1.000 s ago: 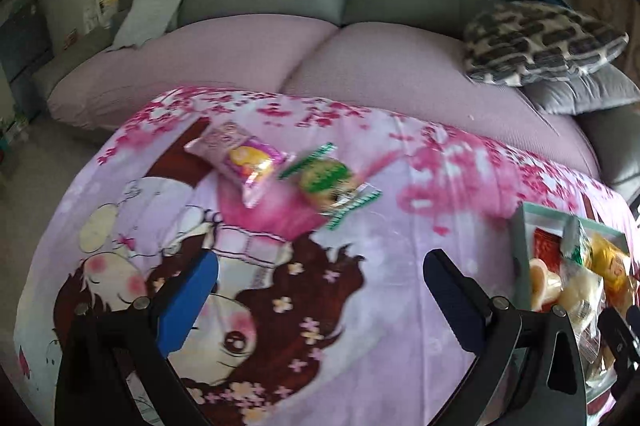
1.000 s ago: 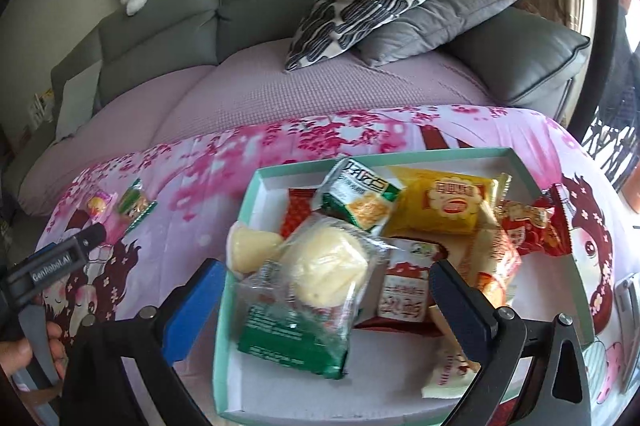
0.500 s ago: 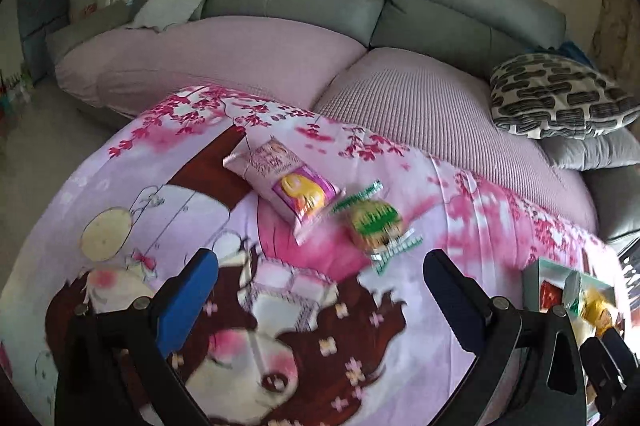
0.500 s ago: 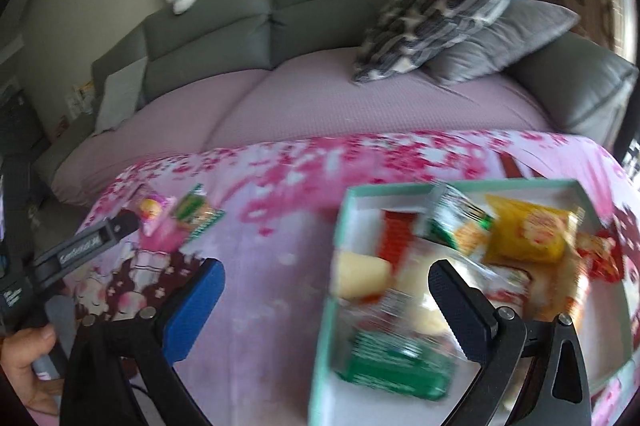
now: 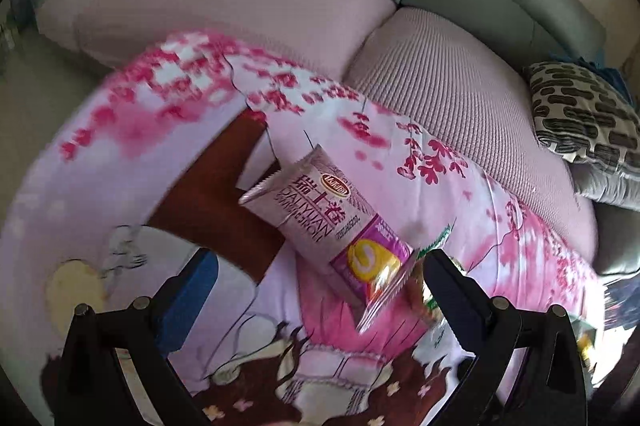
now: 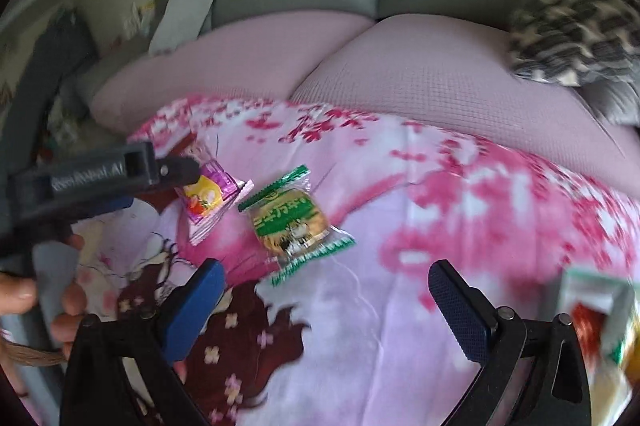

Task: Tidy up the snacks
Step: 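Grasp the green cow-print biscuit with the right tool while the left tool grasps the pink Swiss roll pack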

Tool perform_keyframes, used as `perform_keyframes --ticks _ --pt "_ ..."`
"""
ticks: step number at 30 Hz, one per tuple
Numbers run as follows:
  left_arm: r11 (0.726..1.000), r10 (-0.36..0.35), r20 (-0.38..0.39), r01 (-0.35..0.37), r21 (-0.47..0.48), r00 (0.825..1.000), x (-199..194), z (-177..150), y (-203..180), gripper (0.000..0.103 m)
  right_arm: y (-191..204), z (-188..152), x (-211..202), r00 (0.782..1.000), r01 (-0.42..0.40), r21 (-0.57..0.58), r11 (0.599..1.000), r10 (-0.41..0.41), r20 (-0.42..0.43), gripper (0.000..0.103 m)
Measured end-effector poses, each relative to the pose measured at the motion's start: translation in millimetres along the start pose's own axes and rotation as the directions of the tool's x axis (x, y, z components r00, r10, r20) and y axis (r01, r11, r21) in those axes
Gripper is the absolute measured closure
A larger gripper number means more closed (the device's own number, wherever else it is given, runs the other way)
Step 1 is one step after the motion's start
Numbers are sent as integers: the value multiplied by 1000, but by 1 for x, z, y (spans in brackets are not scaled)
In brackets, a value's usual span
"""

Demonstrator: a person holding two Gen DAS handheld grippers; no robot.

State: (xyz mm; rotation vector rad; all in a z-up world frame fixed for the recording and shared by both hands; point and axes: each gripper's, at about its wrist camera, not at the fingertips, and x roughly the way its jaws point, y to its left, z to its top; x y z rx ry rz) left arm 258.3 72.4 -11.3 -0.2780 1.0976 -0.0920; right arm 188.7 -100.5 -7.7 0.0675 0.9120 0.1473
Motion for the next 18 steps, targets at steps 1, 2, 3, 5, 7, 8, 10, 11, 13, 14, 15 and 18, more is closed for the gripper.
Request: perform_keyframes --ticks 1,2,3,5,7,8,10,11,13,14,15,18 --pt "1000 -3 -3 3 -2 1000 3 2 0 1 3 3 9 1000 -3 -11 1000 3 -17 0" --pt "1000 -5 -5 5 -2 1000 5 5 0 1 6 5 18 999 -2 -17 1000 2 -33 0" --pt "1000 -6 -4 6 4 1000 8 8 -1 1 8 8 24 999 2 -24 1000 -3 -40 0" --pt "1000 -1 -13 1 5 1000 15 14 -3 1 11 12 34 999 3 -39 999 -5 -51 1" --pt "1000 -6 -23 6 -3 1000 18 17 -3 3 16 16 42 998 1 -55 998 -4 -59 2" --pt "1000 -13 -25 13 -7 1000 20 19 -4 3 19 17 45 998 0 -66 998 -4 -59 5" --pt "1000 -18 -38 17 -15 999 27 22 -5 6 24 20 53 998 3 -90 996 -9 -68 9" --pt "1000 -8 -46 8 -15 999 30 23 -6 10 26 20 56 997 11 -97 995 -18 -71 14" --pt "999 32 -60 -33 -5 998 37 24 -7 20 25 22 60 997 26 -94 995 -33 -75 24" --pt "999 44 -57 -44 1 997 38 25 -9 21 23 23 61 996 29 -85 996 -36 -76 29" --pt "999 47 -53 -47 4 997 38 25 -10 24 21 24 61 997 29 -73 997 -34 -75 29" --pt "999 35 -43 -36 -3 998 37 24 -11 46 14 24 58 998 12 -40 999 -15 -66 45"
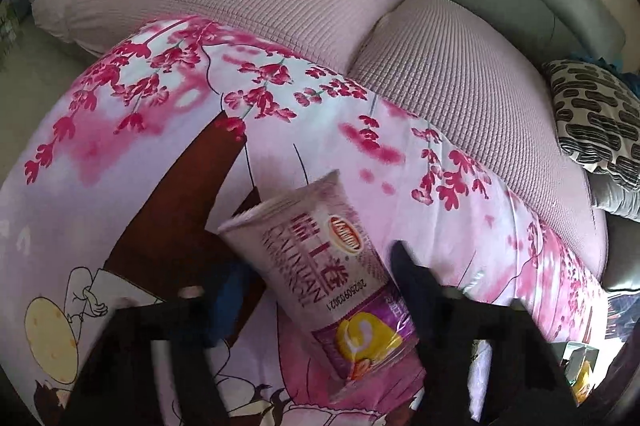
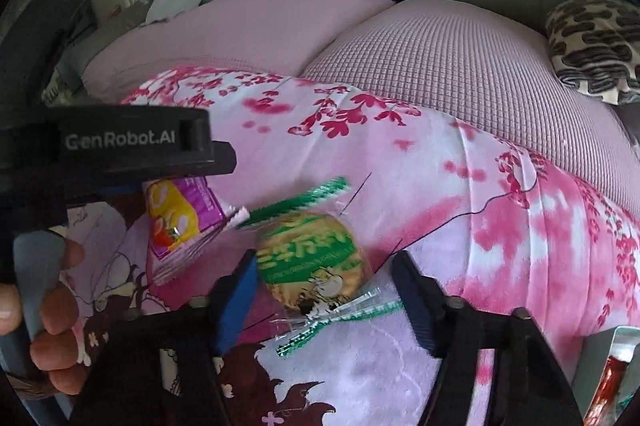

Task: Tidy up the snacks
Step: 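Grasp the green cow-print biscuit with the right tool while the left tool grasps the pink Swiss roll pack, then carry the biscuit and Swiss roll pack with both tools over the tray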

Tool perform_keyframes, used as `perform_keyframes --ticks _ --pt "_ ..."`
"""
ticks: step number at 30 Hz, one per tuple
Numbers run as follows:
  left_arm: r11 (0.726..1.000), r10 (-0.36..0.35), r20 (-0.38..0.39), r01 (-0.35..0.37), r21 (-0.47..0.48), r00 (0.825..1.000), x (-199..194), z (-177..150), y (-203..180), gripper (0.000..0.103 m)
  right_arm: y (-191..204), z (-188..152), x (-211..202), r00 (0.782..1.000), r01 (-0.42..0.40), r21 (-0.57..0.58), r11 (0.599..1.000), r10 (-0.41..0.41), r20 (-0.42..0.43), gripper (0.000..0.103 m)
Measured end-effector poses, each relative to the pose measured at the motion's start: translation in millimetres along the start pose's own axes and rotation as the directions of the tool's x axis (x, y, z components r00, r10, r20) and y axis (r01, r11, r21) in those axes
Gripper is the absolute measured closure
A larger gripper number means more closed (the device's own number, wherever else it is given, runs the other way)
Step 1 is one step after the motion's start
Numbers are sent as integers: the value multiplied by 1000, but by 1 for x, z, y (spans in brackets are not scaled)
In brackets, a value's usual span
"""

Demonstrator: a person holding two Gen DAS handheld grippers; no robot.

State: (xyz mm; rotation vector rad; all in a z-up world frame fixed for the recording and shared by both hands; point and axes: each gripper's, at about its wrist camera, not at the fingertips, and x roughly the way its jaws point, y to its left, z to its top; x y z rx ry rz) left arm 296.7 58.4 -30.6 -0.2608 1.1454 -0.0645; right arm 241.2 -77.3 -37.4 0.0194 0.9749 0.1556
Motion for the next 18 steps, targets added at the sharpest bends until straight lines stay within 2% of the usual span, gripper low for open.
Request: perform_keyframes --ticks 1,5,10,15,18 --pt "1000 -4 2 4 1 1000 0 -2 0 53 -1 0 -1 1000 -2 6 1000 2 2 50" --pt "999 -34 22 34 20 999 -4 -11 -2 64 -8 -7 -8 1000 -28 52 998 28 4 50" --pt "996 -92 71 91 13 993 -28 -34 0 65 -17 -19 -30 999 -38 90 995 34 42 50" --pt "984 -176 143 178 -4 974 -64 -71 1 65 -23 -37 -68 996 -25 123 992 14 91 50" --pt "974 -219 155 225 -21 963 -72 -87 -4 65 -27 -49 -88 995 -9 149 989 -7 104 50"
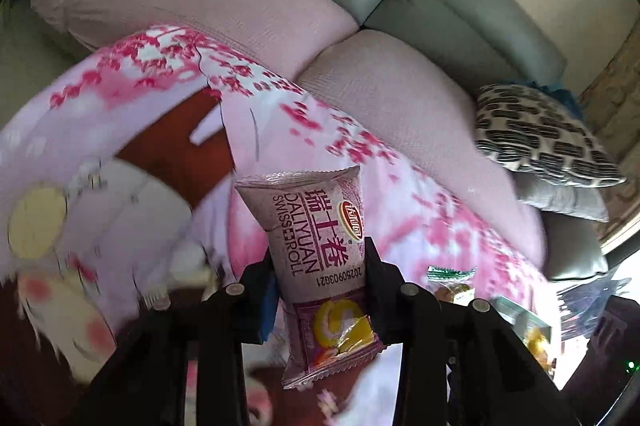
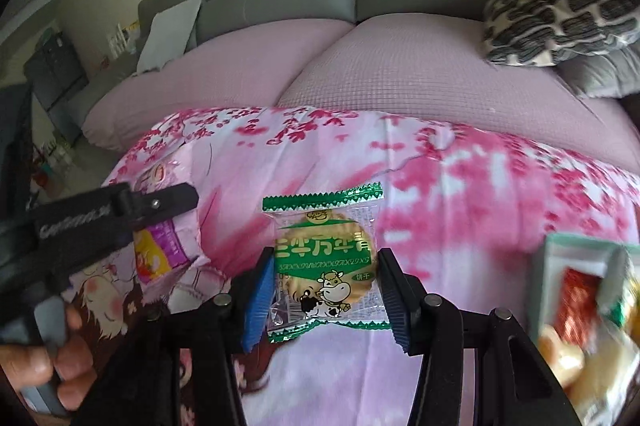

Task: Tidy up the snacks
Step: 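Carry the biscuit and Swiss roll pack with both tools over the tray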

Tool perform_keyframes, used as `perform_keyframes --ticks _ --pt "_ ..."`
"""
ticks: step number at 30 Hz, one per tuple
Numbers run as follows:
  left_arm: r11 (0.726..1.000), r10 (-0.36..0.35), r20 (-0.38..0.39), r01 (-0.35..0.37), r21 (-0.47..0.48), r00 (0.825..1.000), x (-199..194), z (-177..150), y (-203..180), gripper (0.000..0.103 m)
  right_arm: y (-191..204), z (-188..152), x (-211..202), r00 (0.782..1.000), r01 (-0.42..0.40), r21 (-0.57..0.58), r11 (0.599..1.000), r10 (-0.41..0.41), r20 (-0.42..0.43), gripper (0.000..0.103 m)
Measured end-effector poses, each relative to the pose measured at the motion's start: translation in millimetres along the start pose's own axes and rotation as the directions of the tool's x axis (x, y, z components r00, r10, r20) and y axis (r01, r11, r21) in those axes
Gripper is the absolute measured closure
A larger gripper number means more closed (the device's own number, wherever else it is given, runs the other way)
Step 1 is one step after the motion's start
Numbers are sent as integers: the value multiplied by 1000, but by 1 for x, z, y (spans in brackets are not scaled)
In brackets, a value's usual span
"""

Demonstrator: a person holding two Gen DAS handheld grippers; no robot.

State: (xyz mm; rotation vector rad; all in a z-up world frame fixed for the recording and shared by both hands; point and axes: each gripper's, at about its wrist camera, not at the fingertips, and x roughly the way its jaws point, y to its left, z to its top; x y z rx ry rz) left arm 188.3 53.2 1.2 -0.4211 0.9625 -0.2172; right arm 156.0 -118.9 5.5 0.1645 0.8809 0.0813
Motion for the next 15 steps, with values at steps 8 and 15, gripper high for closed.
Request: perform_keyframes --ticks 8,15 --pt "999 -49 27 49 13 998 -32 -40 -29 65 -21 -28 -54 999 29 75 997 -32 39 50" --pt "985 -148 15 146 94 989 -50 -77 -77 65 -53 -54 -103 991 98 154 983 -110 74 50"
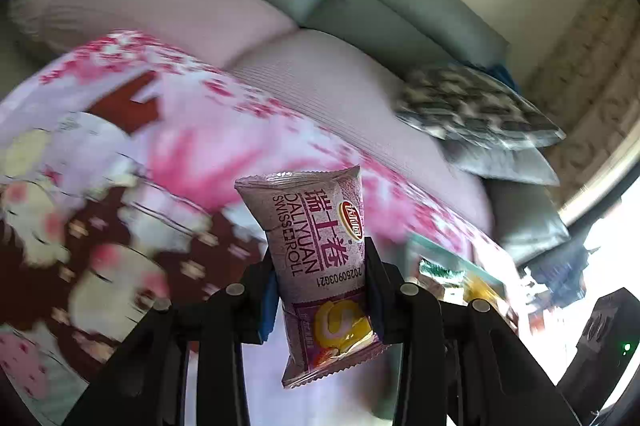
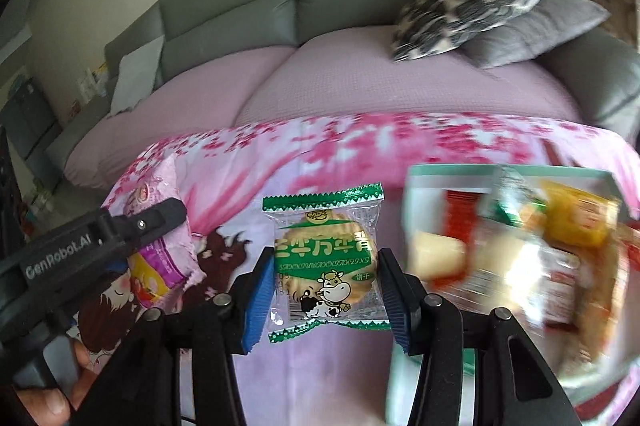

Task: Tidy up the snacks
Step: 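Carry the biscuit and Swiss roll pack with both tools over the tray, then open the right tool to drop the biscuit while the left tool releases the Swiss roll pack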

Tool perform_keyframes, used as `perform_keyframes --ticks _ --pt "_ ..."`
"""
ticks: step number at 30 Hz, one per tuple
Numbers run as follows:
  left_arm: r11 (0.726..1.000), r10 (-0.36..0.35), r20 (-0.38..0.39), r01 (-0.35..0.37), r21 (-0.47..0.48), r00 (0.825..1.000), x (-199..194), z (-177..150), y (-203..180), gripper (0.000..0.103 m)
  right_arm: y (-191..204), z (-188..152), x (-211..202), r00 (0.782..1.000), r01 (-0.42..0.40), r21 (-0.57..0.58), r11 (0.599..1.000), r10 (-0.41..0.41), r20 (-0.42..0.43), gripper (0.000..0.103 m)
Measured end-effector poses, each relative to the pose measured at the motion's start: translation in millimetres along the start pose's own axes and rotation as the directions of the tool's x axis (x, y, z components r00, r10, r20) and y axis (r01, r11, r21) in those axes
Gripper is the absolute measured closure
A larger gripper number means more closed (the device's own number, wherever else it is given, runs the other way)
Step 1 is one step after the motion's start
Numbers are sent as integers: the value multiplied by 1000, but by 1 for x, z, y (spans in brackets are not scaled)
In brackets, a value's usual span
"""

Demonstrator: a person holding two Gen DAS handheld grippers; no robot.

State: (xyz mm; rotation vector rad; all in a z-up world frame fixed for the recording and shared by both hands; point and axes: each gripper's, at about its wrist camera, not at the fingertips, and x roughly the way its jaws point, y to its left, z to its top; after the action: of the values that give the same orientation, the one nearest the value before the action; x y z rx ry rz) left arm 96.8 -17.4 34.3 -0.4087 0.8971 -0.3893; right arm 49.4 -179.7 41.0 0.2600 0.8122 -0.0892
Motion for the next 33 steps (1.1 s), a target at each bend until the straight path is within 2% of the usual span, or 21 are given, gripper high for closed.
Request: perform_keyframes --ticks 4,9,18,24,29,32,33 --pt "990 -87 -59 93 109 994 8 -23 -46 65 -36 -11 -28 996 86 53 995 -87 27 50" --pt "969 -147 -138 170 177 979 20 -48 -81 65 -78 -30 -47 986 161 130 978 -164 7 50" --pt "961 -125 -263 182 206 957 53 -81 -100 65 -125 -56 -43 975 220 212 952 -210 -72 50" --pt "955 -106 -307 183 233 946 64 -101 -111 65 -136 -66 -38 969 241 224 944 -221 -114 50" --pt "962 -88 -335 168 216 938 71 -106 -110 65 -138 -71 -40 971 231 220 948 -210 -115 50" --pt "968 -110 -347 180 174 931 70 -105 -105 58 -140 -71 -38 972 225 221 949 -202 -120 50" --pt "968 -117 -352 185 167 929 70 -105 -104 51 -141 -70 -37 972 225 222 949 -201 -122 50"
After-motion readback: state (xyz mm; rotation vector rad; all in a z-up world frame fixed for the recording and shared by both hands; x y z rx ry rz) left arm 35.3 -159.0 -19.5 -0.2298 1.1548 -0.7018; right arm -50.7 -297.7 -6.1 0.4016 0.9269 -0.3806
